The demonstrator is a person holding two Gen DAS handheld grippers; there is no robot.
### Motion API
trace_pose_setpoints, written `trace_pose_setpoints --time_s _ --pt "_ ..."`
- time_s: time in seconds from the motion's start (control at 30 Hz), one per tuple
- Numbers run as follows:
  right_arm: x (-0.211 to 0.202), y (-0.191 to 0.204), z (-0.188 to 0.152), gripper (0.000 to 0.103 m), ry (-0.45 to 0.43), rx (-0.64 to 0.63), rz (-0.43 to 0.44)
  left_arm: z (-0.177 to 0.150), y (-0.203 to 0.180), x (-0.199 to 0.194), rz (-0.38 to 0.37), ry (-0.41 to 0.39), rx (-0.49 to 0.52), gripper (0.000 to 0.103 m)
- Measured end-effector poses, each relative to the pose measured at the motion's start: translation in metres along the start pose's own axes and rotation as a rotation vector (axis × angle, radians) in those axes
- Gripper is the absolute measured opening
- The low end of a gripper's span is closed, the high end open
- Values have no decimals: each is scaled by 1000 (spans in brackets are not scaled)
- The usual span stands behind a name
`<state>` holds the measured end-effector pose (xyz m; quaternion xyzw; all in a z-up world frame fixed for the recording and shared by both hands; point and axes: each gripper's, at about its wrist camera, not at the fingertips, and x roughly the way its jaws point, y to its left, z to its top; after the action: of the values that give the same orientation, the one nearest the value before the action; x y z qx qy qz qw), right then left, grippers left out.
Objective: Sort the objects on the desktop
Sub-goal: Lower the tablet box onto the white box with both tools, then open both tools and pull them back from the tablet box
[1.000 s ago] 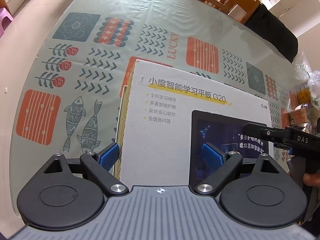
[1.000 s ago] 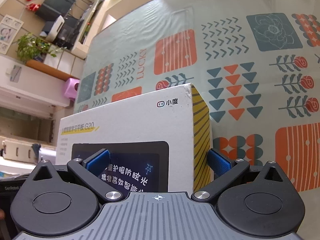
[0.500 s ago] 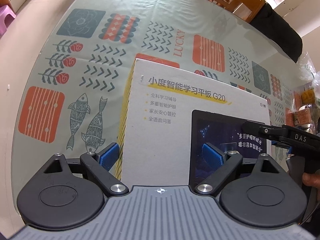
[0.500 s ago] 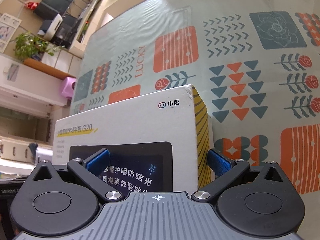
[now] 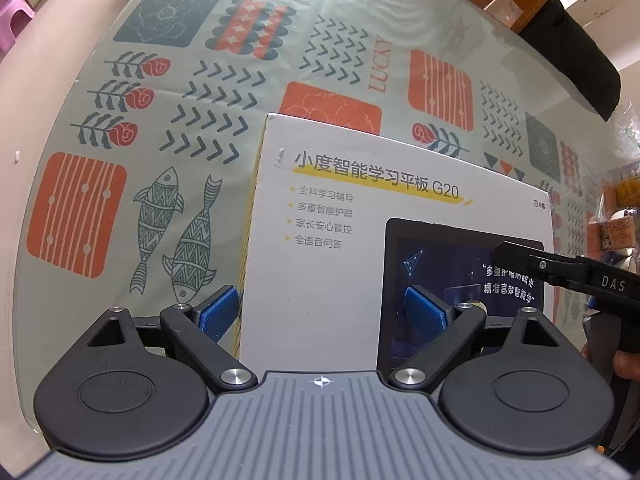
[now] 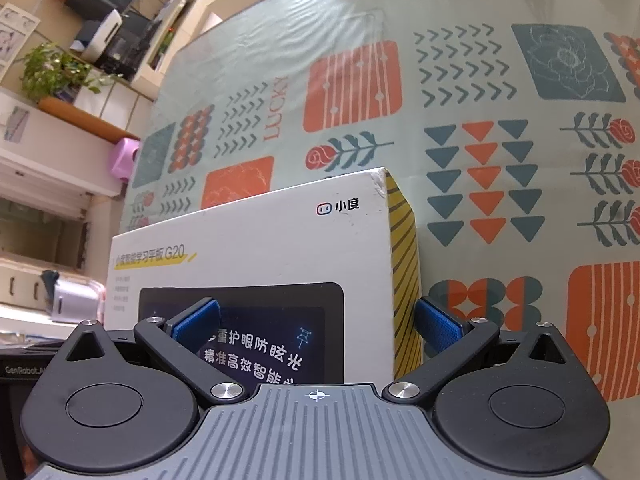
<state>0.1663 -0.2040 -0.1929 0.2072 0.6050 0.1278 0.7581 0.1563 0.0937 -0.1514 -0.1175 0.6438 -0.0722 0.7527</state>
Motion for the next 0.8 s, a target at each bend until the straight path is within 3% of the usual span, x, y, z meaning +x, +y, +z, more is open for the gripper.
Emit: trace_pose_setpoints --time_s 0.37,0.8 --pt "17 -11 -3 103 22 -7 -3 2 7 23 11 25 8 103" --pt "17 -16 -10 103 -16 5 0 -4 8 24 10 -21 26 103"
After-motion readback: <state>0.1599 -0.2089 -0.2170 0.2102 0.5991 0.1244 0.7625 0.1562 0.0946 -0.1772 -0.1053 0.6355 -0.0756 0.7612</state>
